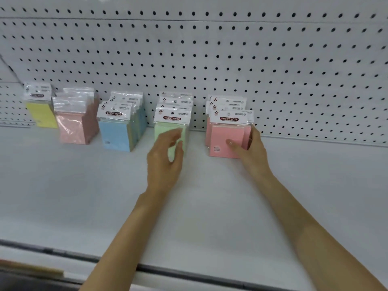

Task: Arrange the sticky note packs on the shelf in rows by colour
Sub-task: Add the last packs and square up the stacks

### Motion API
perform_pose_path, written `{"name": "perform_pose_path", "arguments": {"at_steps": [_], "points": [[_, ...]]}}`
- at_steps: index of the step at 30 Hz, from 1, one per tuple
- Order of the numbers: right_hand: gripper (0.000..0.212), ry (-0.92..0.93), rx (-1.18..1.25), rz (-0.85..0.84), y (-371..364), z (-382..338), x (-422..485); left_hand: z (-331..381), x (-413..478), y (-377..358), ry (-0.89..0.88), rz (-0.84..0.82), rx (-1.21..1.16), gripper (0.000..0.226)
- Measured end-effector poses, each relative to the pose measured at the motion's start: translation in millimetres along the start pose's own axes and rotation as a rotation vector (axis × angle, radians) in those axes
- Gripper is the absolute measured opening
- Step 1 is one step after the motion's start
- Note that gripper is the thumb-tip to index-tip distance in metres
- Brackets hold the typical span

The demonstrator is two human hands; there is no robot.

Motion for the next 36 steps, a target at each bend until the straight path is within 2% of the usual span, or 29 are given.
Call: {"name": "perform_pose_path", "arguments": {"at_steps": [5, 9, 14, 20, 23, 26, 31, 36], "points": [[0.07, -0.007, 0.027, -0.029, 6.7, 4.4, 2.2, 6.7, -0.4, -32.9, 0.201, -0.306, -0.128, 0.046], [0.058, 0.01, 0.027, -0.04, 7.1, 5.3, 2.3, 9.3, 6.0, -53.0, 0.323, -0.421, -0.062, 0.056], [0.057, 0.021, 0.034, -0.07, 6.5, 7.9, 3.7, 15.6, 28.0, -75.8, 0.392, -0.401, -0.282, 0.055], [0.062, -0.003, 0.025, -0.121, 6.5, 8.6, 6.4, 10.3, 44.5, -92.0, 0.464, -0.351, -0.553, 0.044], [0.071, -0.006, -0.006, -0.165, -7.0, 4.0, 8.6, 6.7, 46.0, -93.3, 0.514, -0.359, -0.62, 0.045], [0.077, -0.026, 0.0, -0.203, -15.9, 2.6, 12.6, 5.9, 45.1, -92.8, 0.591, -0.331, -0.732, 0.034], [0.073, -0.05, 0.133, -0.207, -8.1, 9.1, 19.2, 4.8, 45.1, -92.3, 0.576, -0.333, -0.728, 0.032], [0.066, -0.062, 0.113, -0.277, -6.1, 9.2, 20.1, 4.3, 47.8, -89.6, 0.53, -0.382, -0.647, 0.028]]}}
Point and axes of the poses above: each hand's wrist, its own x-axis towards the middle knuckle, its own y-axis out of the back of the hand, z = x × y, the point moved 1 cm from there along x, towards the middle knuckle, and after that the axes turned 6 degrees about -z, right-handed, at the moved point
